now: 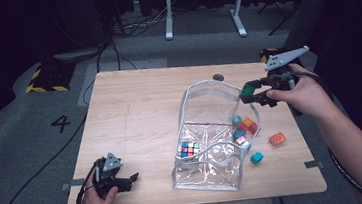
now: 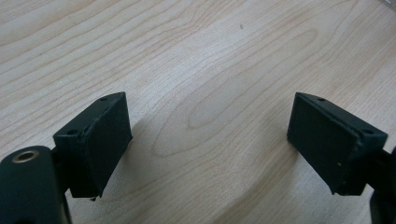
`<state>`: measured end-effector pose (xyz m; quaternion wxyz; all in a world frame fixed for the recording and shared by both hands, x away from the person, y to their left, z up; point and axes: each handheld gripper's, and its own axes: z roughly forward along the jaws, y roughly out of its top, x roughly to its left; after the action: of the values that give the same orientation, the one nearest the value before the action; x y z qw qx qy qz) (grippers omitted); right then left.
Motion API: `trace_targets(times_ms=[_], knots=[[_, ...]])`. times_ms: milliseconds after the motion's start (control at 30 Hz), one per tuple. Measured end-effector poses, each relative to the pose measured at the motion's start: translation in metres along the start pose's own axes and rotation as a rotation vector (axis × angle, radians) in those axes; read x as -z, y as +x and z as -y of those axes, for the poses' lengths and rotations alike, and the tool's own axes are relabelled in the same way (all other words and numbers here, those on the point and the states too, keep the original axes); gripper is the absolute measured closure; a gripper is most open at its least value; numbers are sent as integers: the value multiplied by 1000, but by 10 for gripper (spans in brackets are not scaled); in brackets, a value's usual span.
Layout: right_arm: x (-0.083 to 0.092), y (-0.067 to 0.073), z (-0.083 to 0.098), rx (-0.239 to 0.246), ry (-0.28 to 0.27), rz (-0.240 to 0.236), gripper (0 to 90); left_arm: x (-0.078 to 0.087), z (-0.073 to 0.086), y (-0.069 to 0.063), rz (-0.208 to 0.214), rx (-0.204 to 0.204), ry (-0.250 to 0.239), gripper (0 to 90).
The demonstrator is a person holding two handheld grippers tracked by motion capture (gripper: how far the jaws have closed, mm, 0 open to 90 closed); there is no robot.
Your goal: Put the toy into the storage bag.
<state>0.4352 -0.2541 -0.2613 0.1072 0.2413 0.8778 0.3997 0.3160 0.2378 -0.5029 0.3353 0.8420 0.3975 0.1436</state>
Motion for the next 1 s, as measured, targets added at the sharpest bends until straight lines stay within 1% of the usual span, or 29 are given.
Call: trace_targets(times_ms=[33, 67, 133, 267, 367, 433, 533, 567, 633, 667, 833, 867, 1000], knots=[[-4, 1, -3, 12, 0, -8, 432, 0, 0, 0, 0, 1, 0, 138], [-10, 3, -7, 12, 3, -20, 432, 0, 0, 0, 1, 0, 1, 138], [-20, 5, -12, 34, 5, -33, 432, 0, 0, 0, 1, -1, 1, 138], [-35, 10, -22, 44, 8, -59, 432, 0, 0, 0, 1, 0, 1, 138], [-45, 13, -28, 62, 7, -67, 432, 0, 0, 0, 2, 0, 1, 138], [-51, 15, -32, 65, 10, -72, 432, 0, 0, 0, 2, 3, -1, 138], [-63, 17, -35, 73, 18, -87, 432, 0, 0, 0, 2, 3, -1, 138], [-68, 17, -36, 83, 26, -92, 432, 0, 0, 0, 2, 3, -1, 138], [-78, 19, -37, 83, 20, -105, 432, 0, 0, 0, 2, 3, -1, 138], [-82, 20, -38, 90, 21, -108, 432, 0, 0, 0, 2, 3, -1, 138], [-104, 26, -43, 109, 50, -121, 432, 0, 0, 0, 2, 3, -1, 138], [-109, 27, -44, 122, 63, -124, 432, 0, 0, 0, 2, 3, -1, 138], [-122, 31, -47, 133, 80, -142, 432, 0, 0, 0, 2, 3, -1, 138]])
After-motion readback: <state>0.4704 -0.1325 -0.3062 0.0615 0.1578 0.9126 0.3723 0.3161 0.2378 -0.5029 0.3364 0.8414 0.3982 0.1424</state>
